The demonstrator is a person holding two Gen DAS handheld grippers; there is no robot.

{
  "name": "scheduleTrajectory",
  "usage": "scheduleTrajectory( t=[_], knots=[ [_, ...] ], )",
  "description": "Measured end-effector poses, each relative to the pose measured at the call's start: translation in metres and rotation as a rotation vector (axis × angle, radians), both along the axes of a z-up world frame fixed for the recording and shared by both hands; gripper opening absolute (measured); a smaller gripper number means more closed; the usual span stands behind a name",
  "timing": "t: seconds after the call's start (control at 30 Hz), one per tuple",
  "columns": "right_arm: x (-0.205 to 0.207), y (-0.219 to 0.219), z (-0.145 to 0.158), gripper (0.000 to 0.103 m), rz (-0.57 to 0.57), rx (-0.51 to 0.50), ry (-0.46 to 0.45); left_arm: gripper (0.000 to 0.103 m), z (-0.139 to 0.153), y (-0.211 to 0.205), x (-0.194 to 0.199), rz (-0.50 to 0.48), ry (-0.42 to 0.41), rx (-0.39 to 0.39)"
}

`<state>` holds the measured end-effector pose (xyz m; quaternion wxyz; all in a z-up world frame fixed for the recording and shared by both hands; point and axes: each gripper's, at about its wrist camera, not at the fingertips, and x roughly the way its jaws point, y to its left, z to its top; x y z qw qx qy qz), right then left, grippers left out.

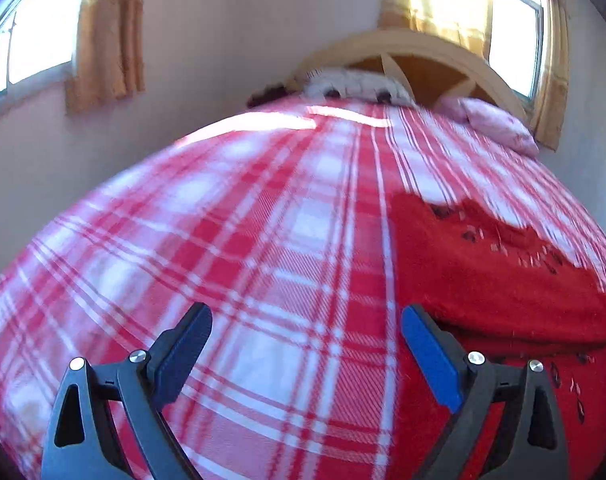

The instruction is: Fold small clothes

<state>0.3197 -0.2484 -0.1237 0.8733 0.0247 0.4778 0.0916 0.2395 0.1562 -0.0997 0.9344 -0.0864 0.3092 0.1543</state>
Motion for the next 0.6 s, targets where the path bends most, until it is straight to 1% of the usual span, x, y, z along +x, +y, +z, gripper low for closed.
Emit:
scheduleTrajectory(
  t=[0.07,0.13,0.17,0.2,0.23,0.3,0.33,0.4,0.43,0.47,0.5,0.53,0.6],
  knots=[
    [-0.001,-0.005,0.013,0.056,-0.019,0.009,-0.045,0.096,0.012,0.005,0.007,0.001,-0.021,-0.002],
    [0.005,-0.005,0.026,0.056,-0.032,0.017,-0.084,0.096,0.018,0.006,0.028,-0.017,0.005,-0.006],
    [0.01,-0.003,0.028,0.056,-0.03,0.017,-0.087,0.096,0.017,0.003,0.041,-0.023,0.017,0.001],
    [0.015,0.0,0.03,0.051,-0.023,0.018,-0.087,0.096,0.014,-0.001,0.051,-0.029,0.029,0.01],
    [0.022,0.007,0.03,0.038,-0.008,0.023,-0.081,0.096,0.01,-0.006,0.06,-0.033,0.049,0.021],
    [0.035,0.016,0.023,0.026,0.022,0.041,-0.034,0.096,-0.006,-0.019,0.082,-0.069,0.106,0.033],
    [0.043,0.023,0.014,0.026,0.029,0.025,-0.003,0.096,-0.013,-0.025,0.088,-0.073,0.122,0.047],
    [0.052,0.032,0.002,0.026,0.027,-0.036,0.015,0.096,-0.034,-0.031,0.105,-0.053,0.226,0.117],
    [0.056,0.033,-0.005,0.026,0.022,-0.058,0.03,0.096,-0.048,-0.029,0.11,-0.035,0.286,0.14],
    [0.058,0.032,-0.011,0.026,0.015,-0.06,0.048,0.096,-0.055,-0.026,0.111,-0.034,0.307,0.134],
    [0.06,0.028,-0.017,0.025,0.009,-0.045,0.057,0.096,-0.059,-0.018,0.11,-0.029,0.29,0.088],
    [0.06,0.026,-0.021,0.024,0.009,-0.036,0.048,0.096,-0.059,-0.012,0.108,-0.018,0.284,0.052],
    [0.059,0.023,-0.022,0.024,0.019,-0.035,0.035,0.096,-0.062,-0.007,0.11,-0.012,0.304,0.04]
  ],
)
